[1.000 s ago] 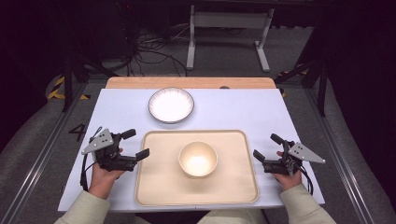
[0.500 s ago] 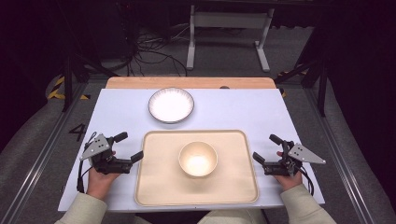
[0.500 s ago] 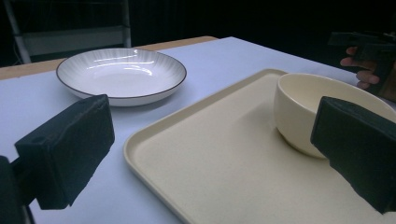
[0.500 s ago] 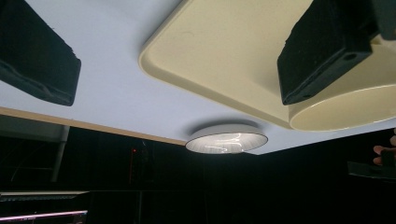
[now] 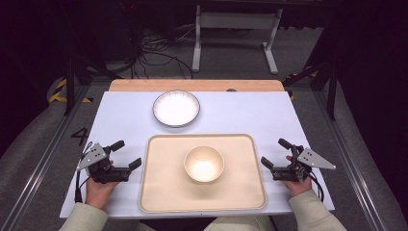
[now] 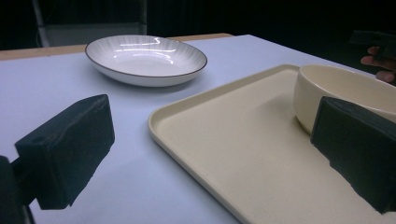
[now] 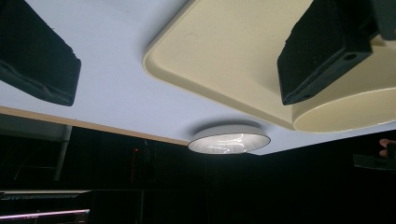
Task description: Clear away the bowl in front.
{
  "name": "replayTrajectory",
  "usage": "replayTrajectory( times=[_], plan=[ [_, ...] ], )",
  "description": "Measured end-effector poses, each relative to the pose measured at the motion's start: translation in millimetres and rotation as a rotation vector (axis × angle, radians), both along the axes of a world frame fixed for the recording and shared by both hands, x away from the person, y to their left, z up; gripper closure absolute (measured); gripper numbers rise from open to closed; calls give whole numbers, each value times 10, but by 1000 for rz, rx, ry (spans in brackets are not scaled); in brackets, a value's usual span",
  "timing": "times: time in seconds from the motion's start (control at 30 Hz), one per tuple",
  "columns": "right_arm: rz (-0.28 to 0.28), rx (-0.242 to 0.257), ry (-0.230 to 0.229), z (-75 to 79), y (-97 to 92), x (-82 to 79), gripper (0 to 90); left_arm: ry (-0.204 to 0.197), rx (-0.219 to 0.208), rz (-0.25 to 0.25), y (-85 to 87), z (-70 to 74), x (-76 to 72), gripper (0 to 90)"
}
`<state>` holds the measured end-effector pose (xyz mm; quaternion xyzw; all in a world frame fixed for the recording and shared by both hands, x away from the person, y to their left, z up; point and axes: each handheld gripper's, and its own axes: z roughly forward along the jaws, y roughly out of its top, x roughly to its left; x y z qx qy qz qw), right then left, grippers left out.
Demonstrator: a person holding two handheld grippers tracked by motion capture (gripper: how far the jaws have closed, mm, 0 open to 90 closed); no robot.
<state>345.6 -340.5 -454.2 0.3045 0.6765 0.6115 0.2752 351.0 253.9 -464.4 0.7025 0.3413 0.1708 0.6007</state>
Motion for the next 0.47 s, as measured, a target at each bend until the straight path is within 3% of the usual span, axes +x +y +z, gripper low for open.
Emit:
replayTrajectory(
  times=[0.37, 0.47],
  plan=[
    [-3, 5, -3, -4, -9, 1, 0, -15, 18, -18, -34, -20, -3, 5],
    [5, 35, 8, -4, -14, 7, 0, -14, 16, -10, -29, -21, 0, 6]
  ],
)
